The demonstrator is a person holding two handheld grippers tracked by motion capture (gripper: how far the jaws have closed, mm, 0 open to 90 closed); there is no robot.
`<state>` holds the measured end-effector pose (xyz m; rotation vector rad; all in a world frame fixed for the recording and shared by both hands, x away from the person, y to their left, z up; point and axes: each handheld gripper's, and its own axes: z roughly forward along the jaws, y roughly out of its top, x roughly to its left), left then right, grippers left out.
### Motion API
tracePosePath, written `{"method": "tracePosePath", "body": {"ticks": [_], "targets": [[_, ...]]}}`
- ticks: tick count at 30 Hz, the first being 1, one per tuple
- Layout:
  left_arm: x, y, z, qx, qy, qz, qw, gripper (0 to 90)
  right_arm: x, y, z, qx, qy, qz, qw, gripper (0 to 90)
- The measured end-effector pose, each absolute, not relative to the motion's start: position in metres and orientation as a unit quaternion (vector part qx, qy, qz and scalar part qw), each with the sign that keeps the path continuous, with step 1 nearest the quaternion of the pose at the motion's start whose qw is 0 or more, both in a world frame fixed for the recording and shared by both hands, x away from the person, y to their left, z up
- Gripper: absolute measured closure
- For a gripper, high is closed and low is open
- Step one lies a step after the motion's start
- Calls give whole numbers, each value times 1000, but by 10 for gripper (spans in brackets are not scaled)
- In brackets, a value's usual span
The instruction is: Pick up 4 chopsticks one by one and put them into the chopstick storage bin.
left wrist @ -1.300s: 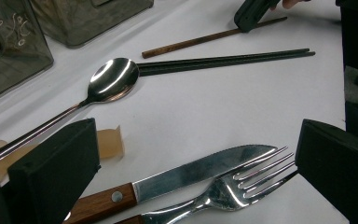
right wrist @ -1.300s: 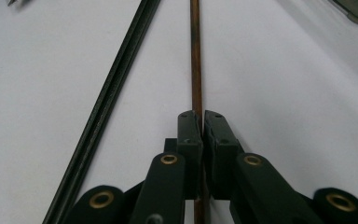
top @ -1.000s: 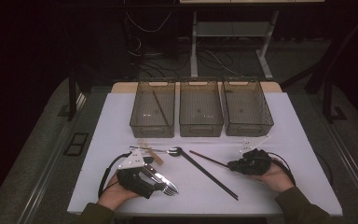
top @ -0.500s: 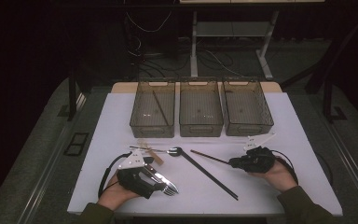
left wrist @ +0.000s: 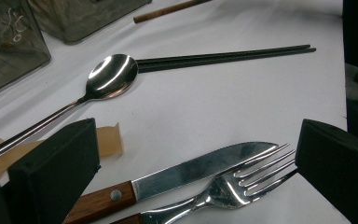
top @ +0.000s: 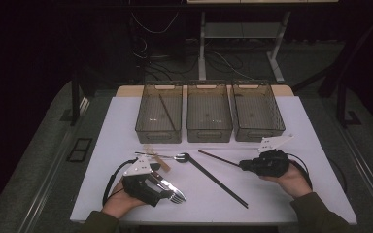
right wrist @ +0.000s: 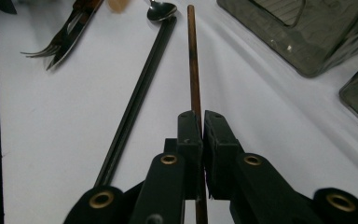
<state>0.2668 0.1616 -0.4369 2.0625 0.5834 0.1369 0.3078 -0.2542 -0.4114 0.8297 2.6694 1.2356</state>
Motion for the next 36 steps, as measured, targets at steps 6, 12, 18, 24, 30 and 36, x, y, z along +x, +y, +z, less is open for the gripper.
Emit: {"method": "tracePosePath", "body": {"ticks": [6, 12, 18, 24, 30, 36], "targets": [[267, 162, -438, 841, 241, 58, 480, 0, 310, -254, -404, 275, 866, 415, 45, 858], [267, 159, -440, 838, 255, 53, 479, 0, 315, -250, -395, 280, 858, 428, 49, 858], [266, 158, -440, 836, 266, 66, 476, 0, 322, -246, -387, 287, 851, 437, 56, 858], [266, 155, -440, 837, 270, 76, 469, 33, 329, -238, -381, 291, 845, 445, 59, 858], [267, 158, -441, 838, 270, 80, 467, 33, 336, -227, -378, 290, 845, 446, 63, 858], [267, 157, -440, 841, 268, 80, 464, 34, 343, -216, -374, 291, 844, 446, 65, 858]]}}
